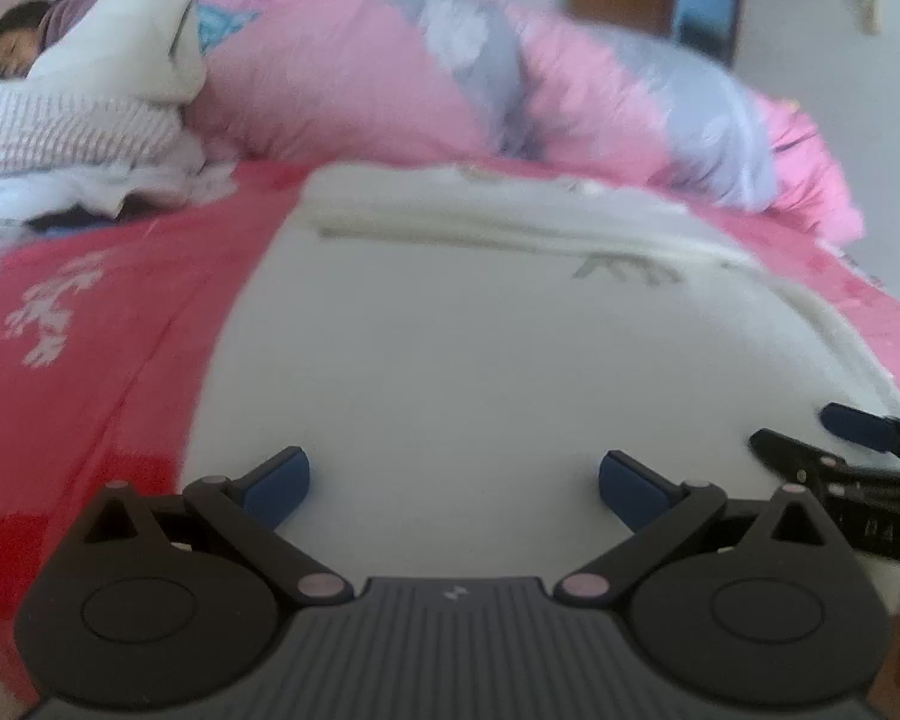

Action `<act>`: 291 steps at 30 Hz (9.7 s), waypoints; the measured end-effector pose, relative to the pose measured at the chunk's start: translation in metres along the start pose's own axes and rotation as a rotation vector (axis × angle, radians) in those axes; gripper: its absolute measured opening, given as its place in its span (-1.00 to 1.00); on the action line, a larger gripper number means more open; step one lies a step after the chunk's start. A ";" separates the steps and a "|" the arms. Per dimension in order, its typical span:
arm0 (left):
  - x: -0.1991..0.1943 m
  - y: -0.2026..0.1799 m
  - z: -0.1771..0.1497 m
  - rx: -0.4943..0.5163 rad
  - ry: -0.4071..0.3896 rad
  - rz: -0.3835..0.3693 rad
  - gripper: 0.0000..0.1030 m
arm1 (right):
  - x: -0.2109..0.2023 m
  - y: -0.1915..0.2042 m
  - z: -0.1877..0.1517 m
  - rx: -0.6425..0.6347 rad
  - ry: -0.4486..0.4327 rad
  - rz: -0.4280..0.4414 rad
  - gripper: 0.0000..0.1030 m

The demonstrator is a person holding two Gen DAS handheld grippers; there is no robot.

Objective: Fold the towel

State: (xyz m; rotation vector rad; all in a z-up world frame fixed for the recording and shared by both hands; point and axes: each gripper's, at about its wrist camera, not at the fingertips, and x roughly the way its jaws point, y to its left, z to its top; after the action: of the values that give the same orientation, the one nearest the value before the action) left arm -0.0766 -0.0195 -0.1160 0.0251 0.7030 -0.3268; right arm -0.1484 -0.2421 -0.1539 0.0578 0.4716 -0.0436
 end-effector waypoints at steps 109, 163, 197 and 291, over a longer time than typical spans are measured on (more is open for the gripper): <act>0.057 0.009 0.041 -0.037 -0.063 0.071 1.00 | 0.005 0.003 0.020 0.014 0.143 -0.054 0.98; -0.023 0.002 0.001 0.018 -0.061 -0.074 1.00 | 0.019 -0.021 0.008 0.000 -0.016 0.002 0.99; -0.009 -0.010 -0.014 0.064 -0.057 -0.025 1.00 | -0.040 -0.062 0.002 0.110 -0.071 -0.232 0.98; 0.049 -0.031 0.036 0.065 -0.030 0.009 1.00 | 0.007 -0.016 0.002 -0.112 0.030 0.163 0.99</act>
State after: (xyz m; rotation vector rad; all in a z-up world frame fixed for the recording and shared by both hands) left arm -0.0283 -0.0678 -0.1175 0.0847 0.6623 -0.3403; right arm -0.1425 -0.2584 -0.1556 -0.0128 0.4969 0.1434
